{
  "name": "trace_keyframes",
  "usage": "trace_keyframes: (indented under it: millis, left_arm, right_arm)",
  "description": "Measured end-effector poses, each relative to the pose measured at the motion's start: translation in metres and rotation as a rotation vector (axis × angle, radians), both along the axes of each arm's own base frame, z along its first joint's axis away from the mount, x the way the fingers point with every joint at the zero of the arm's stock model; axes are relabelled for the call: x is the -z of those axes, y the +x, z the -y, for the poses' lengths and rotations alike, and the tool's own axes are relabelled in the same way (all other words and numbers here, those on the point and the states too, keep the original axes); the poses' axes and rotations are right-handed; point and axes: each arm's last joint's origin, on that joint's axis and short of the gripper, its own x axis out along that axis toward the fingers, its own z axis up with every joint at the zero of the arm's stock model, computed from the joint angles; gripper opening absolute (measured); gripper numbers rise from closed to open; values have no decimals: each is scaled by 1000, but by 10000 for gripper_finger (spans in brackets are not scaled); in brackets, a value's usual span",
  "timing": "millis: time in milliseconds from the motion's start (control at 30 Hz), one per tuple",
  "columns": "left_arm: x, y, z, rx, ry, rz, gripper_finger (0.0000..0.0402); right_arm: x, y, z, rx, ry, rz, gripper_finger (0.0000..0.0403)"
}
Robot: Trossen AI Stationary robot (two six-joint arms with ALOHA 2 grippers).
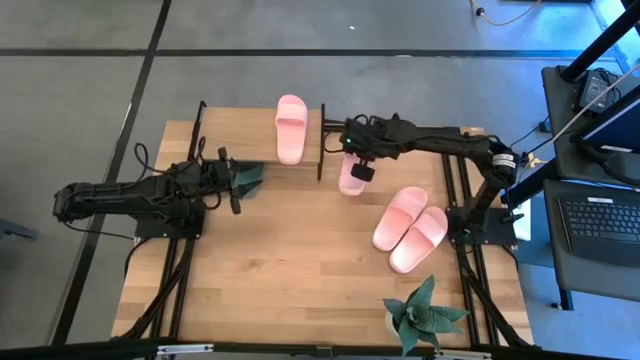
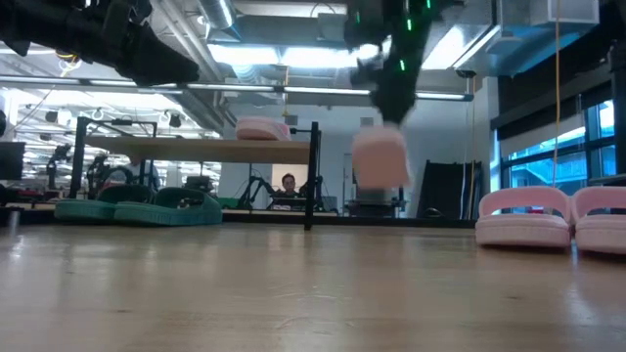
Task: Pick and place slides into the shelf
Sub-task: Put the pink slide on the shelf
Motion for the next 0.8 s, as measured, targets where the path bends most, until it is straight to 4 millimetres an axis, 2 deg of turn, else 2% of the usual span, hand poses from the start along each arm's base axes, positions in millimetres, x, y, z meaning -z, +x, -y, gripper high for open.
trace_keyframes:
  millis: [133, 233, 333, 400, 467, 567, 800]
  left_arm:
    - [-1, -1, 0, 1, 2, 11, 204]
    - [-4, -4, 1, 2, 10, 37, 204]
    - [-7, -8, 1, 2, 15, 63, 204]
    - [-9, -11, 2, 2, 18, 82, 204]
    - [-11, -13, 2, 2, 21, 102, 204]
    - [-13, -17, 3, 2, 25, 127, 204]
    - [-15, -22, 4, 1, 27, 157, 204]
  right_arm:
    - [-54, 8, -14, 25, -217, 74, 6]
    - [-92, 19, -17, -8, -297, 250, 6]
    - [-123, 33, -22, -122, -343, 451, 6]
    - [-136, 41, -27, -225, -344, 567, 6]
    - [-142, 50, -30, -307, -352, 661, 6]
    - [-136, 69, -32, -361, -394, 713, 6]
    - [-99, 121, -24, -409, -462, 678, 6]
